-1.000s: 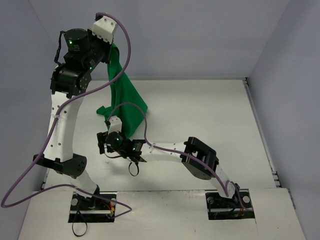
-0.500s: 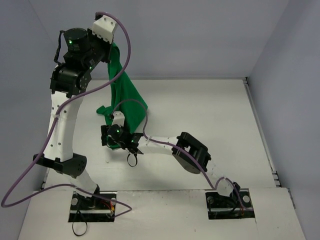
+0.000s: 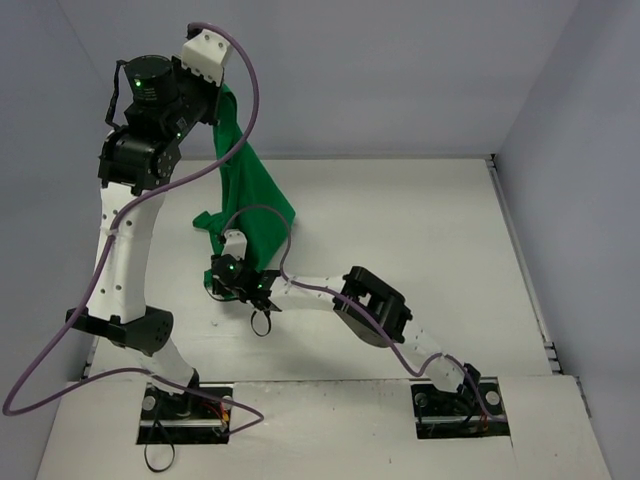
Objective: Fold and stack the t-shirts
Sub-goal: Flatten out the tshirt
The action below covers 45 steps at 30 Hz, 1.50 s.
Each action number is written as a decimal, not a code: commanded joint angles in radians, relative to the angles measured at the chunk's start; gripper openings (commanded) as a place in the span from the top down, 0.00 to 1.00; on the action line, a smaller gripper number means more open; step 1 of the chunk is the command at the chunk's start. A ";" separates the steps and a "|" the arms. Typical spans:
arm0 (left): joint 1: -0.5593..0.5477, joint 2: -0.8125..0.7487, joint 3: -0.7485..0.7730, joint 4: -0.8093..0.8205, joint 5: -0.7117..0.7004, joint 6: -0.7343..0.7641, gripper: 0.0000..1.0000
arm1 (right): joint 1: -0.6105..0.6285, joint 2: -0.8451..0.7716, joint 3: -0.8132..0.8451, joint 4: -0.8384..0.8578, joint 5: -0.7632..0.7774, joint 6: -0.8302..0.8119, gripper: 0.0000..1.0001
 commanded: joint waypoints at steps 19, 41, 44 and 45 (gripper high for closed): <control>0.147 -0.189 -0.245 0.192 -0.048 0.027 1.00 | -0.123 -1.092 -0.590 -0.267 -0.426 -0.962 1.00; 0.215 -0.337 -0.214 0.316 -0.178 0.031 1.00 | -0.547 -1.385 -0.179 -0.581 -0.121 -1.371 1.00; 0.215 -0.357 -0.225 0.339 -0.184 0.040 1.00 | -0.547 -1.372 -0.138 -0.582 -0.087 -1.431 1.00; 0.215 -0.365 -0.231 0.340 -0.184 0.044 1.00 | -0.547 -1.370 -0.132 -0.582 -0.075 -1.444 1.00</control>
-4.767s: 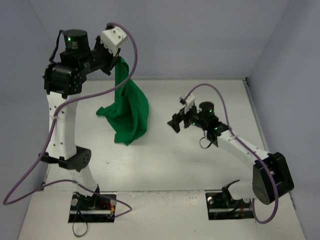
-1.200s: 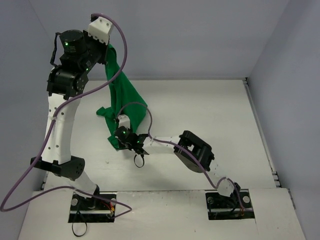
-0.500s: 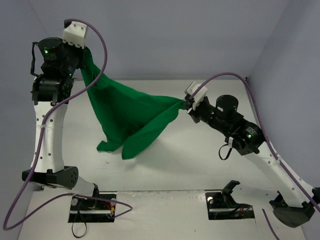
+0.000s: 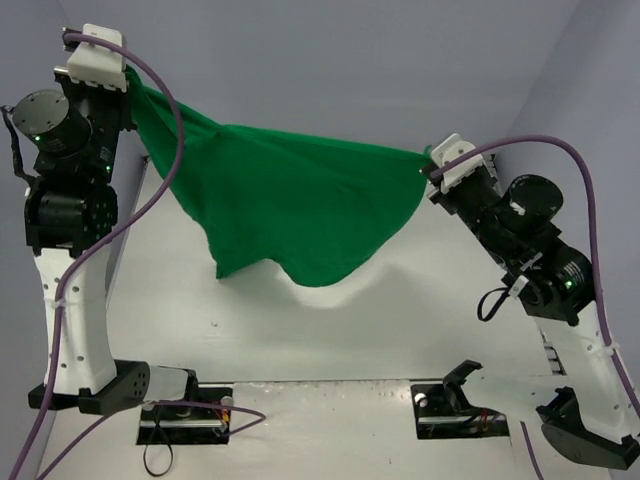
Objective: Fold and stack the t-shirts
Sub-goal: Flatten out the tshirt
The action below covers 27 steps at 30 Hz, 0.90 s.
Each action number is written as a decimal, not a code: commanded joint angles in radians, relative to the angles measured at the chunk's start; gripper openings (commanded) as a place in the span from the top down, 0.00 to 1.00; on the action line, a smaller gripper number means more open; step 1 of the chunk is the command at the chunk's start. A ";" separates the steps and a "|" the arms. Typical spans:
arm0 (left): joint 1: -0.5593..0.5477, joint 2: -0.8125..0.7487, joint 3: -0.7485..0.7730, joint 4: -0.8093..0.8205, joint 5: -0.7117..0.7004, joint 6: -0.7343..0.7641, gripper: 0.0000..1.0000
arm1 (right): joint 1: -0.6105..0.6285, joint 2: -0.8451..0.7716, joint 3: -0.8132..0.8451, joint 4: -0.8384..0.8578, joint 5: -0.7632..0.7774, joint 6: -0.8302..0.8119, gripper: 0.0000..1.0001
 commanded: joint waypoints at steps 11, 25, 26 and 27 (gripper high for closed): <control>0.010 -0.026 -0.189 0.384 0.031 0.017 1.00 | -0.223 0.129 -0.045 0.310 0.022 -0.130 1.00; 0.024 0.530 0.201 0.813 0.065 0.126 1.00 | -0.550 0.765 0.456 0.654 -0.207 0.142 1.00; 0.027 0.581 0.283 0.813 0.065 0.131 1.00 | -0.551 0.800 0.507 0.666 -0.210 0.145 1.00; 0.030 0.637 0.365 0.814 0.064 0.137 1.00 | -0.552 0.833 0.559 0.680 -0.213 0.148 1.00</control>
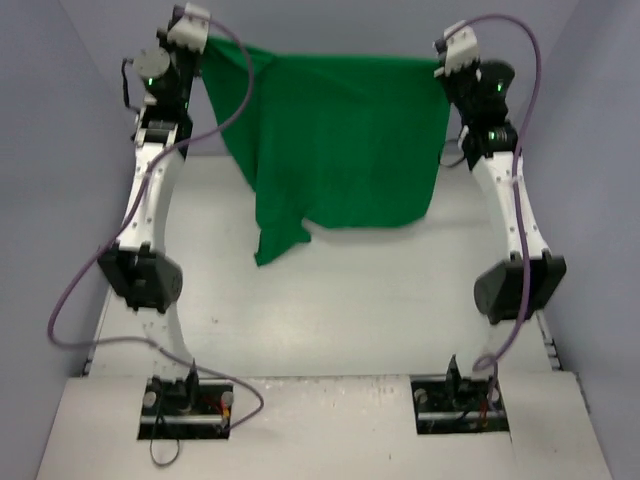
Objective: Fold and stack the t-shirts
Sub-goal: Flatten out the tshirt
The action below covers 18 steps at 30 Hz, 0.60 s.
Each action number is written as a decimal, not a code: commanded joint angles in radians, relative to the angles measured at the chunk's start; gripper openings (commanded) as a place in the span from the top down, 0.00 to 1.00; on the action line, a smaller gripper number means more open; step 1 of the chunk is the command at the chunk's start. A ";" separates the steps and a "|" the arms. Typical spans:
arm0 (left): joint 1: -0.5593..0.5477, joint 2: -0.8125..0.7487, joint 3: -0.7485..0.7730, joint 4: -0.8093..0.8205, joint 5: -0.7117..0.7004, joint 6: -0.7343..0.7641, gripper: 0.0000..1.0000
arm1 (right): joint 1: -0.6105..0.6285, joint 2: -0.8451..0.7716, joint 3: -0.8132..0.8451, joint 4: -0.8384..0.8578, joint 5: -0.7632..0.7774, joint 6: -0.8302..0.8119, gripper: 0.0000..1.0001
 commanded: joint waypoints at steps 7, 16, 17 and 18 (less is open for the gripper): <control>0.044 0.317 0.709 0.248 -0.022 0.103 1.00 | -0.023 0.250 0.483 0.320 0.000 0.058 1.00; 0.139 0.098 0.249 0.429 -0.050 -0.009 1.00 | -0.023 0.168 0.238 0.551 -0.011 0.075 1.00; 0.148 0.090 0.227 0.437 -0.047 -0.018 1.00 | -0.024 0.164 0.214 0.560 -0.014 0.075 1.00; 0.163 0.093 0.206 0.438 -0.051 -0.027 1.00 | -0.024 0.160 0.173 0.569 -0.018 0.076 1.00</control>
